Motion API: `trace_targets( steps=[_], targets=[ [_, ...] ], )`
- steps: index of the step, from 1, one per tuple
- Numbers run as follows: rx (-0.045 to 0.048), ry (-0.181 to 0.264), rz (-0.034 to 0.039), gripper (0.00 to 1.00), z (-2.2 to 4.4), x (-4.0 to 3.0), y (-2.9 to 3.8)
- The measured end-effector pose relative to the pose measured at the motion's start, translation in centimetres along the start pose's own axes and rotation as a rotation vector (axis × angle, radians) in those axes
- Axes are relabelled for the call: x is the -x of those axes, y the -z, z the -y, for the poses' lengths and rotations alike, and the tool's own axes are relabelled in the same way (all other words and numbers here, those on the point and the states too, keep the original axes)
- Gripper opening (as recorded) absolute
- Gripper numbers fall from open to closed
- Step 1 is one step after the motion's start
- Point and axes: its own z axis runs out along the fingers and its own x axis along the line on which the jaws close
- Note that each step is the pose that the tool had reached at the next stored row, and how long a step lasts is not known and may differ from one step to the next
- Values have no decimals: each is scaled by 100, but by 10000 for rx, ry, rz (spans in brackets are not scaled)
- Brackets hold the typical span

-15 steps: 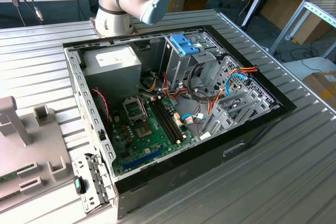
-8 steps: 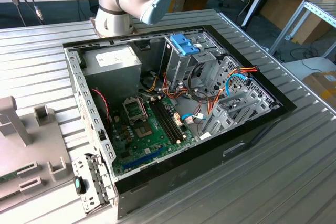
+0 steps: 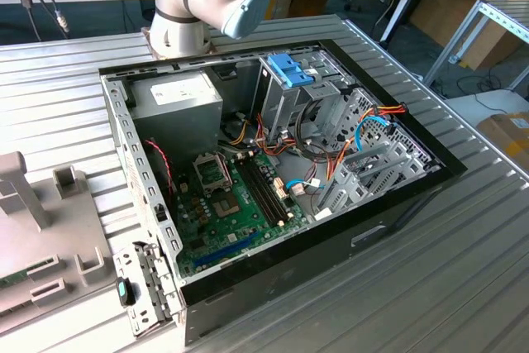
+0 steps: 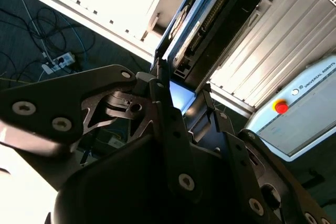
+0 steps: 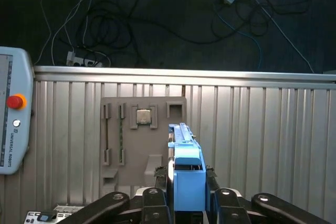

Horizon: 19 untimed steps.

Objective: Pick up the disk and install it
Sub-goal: 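Pick up the disk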

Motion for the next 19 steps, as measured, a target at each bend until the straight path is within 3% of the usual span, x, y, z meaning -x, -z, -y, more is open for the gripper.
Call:
trace_targets(
  steps=[3, 14, 19],
  targets=[
    [-1, 0, 0, 36, 100, -3, 0],
    [-1, 0, 0, 36, 369, -11, 3],
    [0, -2, 0, 36, 429, -12, 3]
  ],
)
